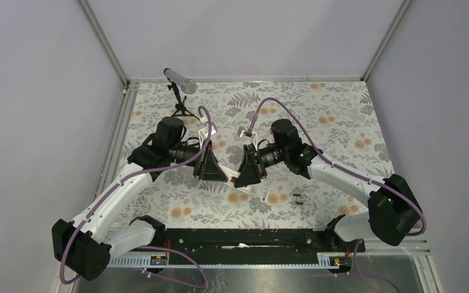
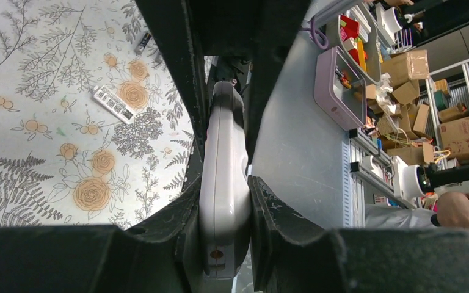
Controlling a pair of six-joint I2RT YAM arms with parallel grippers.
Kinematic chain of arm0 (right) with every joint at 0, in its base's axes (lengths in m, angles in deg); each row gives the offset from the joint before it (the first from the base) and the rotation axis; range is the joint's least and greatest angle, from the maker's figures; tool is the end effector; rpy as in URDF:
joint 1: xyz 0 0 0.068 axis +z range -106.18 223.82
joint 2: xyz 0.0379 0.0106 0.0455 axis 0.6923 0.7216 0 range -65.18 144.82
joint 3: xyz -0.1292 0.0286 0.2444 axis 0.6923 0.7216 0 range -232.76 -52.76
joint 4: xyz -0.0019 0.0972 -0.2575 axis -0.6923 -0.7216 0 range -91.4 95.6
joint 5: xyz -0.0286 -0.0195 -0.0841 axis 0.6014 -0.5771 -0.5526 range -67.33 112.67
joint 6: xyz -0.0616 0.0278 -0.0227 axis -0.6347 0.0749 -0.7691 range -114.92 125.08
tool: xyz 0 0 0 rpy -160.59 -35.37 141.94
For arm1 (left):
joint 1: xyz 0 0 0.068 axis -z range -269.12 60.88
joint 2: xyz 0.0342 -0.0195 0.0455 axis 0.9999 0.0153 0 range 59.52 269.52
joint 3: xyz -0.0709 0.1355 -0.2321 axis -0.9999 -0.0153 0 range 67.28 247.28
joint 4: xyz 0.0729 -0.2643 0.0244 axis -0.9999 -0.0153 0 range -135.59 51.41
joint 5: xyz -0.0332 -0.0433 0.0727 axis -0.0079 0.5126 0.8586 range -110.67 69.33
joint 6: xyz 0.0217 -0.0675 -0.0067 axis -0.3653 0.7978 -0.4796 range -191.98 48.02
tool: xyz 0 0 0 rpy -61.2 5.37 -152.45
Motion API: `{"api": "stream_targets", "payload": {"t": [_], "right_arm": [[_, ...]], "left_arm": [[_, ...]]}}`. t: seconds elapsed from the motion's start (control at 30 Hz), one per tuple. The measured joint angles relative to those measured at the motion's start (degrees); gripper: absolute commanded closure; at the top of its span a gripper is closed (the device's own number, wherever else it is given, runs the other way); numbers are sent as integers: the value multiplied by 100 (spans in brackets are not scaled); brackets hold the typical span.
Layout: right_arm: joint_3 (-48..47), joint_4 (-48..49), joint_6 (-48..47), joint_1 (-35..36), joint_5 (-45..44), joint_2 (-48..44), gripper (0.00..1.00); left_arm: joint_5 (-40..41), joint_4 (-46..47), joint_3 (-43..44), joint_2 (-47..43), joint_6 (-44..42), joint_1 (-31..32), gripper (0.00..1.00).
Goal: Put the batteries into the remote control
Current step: Adjust the remote control.
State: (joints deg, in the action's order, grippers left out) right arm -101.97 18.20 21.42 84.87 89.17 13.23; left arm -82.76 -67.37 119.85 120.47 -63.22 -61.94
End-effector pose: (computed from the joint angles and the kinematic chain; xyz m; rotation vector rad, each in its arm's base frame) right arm 0.2023 0.2476 0.2751 -1.2772 1.6112 1.7237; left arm 0.1860 -0.1536 0.3092 0.9663 1.9928 -1.5400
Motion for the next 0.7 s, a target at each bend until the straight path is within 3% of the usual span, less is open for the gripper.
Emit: {"api": "stream_targets", "payload": {"t": [0.1, 0.27, 0.3, 0.43, 0.63, 0.7], "right_arm": [[-22, 109, 103, 2, 20, 48, 83], [-11, 564, 579, 26, 0, 50, 92], [-4, 730, 717, 37, -7, 50, 93], [142, 1449, 1211, 61, -302, 20, 93], [756, 3049, 2601, 50, -1128, 24, 91], [859, 3493, 2962, 61, -1427, 63, 92]], "left_arm": [[-4, -48, 24, -96, 20, 15, 89], [162, 146, 17, -256, 197, 7, 21], [262, 354, -7, -308, 326, 7, 12], [942, 1683, -450, -546, 1335, 4, 1], [2173, 4843, -1845, -575, 3871, -59, 1], [2503, 5442, -2144, -573, 4428, -57, 8]]}}
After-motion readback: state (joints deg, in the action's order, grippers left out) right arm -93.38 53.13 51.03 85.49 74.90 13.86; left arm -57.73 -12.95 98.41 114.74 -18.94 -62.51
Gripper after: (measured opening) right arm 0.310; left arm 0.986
